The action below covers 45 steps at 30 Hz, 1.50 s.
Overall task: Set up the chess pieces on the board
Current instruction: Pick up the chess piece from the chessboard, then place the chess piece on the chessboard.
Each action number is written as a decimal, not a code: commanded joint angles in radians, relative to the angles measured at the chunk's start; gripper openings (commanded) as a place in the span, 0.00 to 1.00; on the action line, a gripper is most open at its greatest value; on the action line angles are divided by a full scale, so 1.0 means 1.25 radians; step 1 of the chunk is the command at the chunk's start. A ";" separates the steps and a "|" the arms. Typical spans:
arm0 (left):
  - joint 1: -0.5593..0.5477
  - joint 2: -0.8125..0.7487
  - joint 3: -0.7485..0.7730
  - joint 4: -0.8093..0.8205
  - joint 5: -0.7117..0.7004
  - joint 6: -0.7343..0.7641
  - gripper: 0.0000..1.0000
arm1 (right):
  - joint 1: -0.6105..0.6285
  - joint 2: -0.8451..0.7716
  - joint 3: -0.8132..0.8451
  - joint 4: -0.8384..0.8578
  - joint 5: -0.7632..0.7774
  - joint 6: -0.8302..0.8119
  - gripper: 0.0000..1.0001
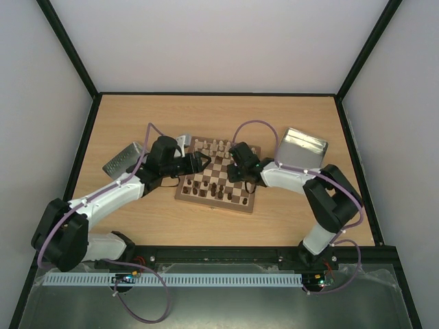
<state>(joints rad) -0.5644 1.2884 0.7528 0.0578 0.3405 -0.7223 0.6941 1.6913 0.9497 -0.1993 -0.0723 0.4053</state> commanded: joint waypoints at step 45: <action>-0.079 0.051 0.000 0.330 0.209 0.023 0.41 | 0.002 -0.449 -0.266 0.504 -0.309 0.515 0.03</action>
<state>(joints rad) -0.6533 1.3315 0.7197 0.4252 0.5678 -0.7380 0.6926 1.1683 0.5934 0.4355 -0.3786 0.9794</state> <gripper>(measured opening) 0.441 0.054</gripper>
